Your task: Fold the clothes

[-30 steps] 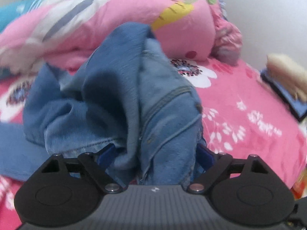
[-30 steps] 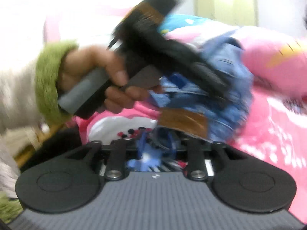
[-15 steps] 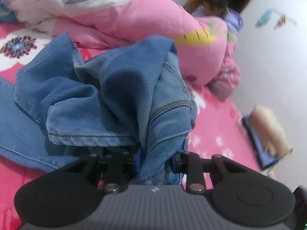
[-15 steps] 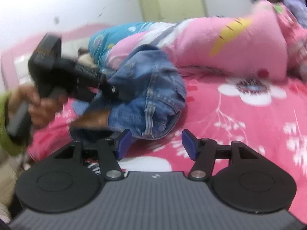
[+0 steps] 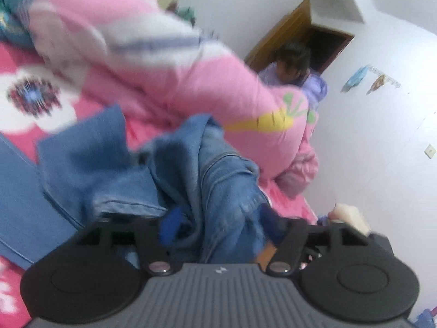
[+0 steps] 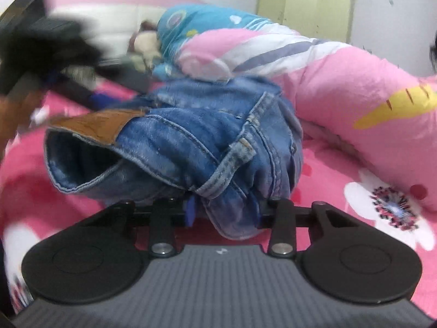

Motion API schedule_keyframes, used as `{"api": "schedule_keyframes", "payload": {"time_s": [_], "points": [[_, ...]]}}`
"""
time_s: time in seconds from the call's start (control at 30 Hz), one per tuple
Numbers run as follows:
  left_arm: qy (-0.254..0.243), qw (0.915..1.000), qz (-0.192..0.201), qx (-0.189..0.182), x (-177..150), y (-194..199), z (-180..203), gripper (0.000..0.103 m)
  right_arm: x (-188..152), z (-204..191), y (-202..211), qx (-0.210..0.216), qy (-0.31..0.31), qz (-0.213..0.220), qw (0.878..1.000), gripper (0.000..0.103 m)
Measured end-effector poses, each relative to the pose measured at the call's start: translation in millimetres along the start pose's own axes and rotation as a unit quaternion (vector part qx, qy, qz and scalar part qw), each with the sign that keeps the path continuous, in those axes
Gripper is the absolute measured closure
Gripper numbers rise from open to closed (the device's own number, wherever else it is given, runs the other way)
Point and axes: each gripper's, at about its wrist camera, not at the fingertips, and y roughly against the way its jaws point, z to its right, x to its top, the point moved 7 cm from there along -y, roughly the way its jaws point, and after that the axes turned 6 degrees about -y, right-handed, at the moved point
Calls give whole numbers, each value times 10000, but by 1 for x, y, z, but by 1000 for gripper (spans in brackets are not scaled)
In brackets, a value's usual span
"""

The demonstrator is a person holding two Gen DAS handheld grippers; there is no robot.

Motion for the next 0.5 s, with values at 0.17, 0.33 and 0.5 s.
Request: {"api": "schedule_keyframes", "payload": {"time_s": [0.17, 0.33, 0.5], "points": [[-580, 9976, 365, 57, -16, 44, 14, 11, 31, 6, -3, 374, -651, 159, 9970, 67], [-1383, 9877, 408, 611, -35, 27, 34, 9, 45, 6, -18, 709, -1051, 87, 9919, 68], [-1309, 9815, 447, 1322, -37, -14, 21, 13, 55, 13, -28, 896, -1392, 75, 9862, 68]]}}
